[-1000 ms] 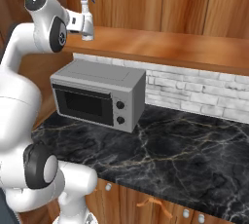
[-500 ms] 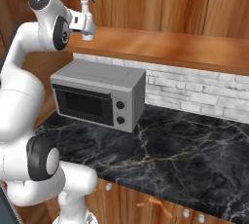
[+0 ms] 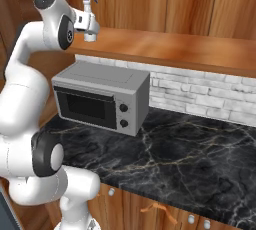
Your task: Move the cutting board and knife to the sink. Then move spray from the cabinet to the counter.
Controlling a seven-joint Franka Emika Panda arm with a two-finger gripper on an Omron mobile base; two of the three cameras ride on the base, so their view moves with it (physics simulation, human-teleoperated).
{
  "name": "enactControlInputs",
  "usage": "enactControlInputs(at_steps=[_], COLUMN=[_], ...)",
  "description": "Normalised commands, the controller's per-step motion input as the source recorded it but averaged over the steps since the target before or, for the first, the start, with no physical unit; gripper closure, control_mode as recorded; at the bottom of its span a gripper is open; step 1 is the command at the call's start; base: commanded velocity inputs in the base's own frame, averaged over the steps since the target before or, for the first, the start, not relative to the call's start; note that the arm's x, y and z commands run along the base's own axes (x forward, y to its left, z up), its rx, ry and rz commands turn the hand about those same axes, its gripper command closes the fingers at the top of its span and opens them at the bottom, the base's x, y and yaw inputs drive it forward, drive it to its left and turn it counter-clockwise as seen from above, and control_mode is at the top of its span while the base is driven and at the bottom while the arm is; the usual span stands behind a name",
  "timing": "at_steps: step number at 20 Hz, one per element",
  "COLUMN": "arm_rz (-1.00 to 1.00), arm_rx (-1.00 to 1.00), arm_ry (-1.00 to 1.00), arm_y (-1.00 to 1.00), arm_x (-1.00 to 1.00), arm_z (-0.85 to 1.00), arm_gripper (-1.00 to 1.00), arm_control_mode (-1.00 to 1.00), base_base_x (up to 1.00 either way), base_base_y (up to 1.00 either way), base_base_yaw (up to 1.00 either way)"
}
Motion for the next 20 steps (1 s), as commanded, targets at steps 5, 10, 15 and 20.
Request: enactControlInputs(at_steps=[5, 10, 15, 20], arm_rz=[0.00, 0.00, 0.00, 0.00], arm_rx=[0.00, 0.00, 0.00, 0.00], arm_ry=[0.00, 0.00, 0.00, 0.00], arm_y=[0.04, 0.00, 0.01, 0.01], arm_x=[0.21, 0.23, 0.24, 0.20], arm_z=[-0.01, -0.03, -0.06, -0.03], arm_gripper=[-1.00, -1.00, -1.00, -1.00], arm_control_mode=[-1.00, -1.00, -1.00, -1.00], base_base_x=[0.00, 0.00, 0.00, 0.00], base_base_y=[0.00, 0.00, 0.00, 0.00], base_base_yaw=[0.00, 0.00, 0.00, 0.00])
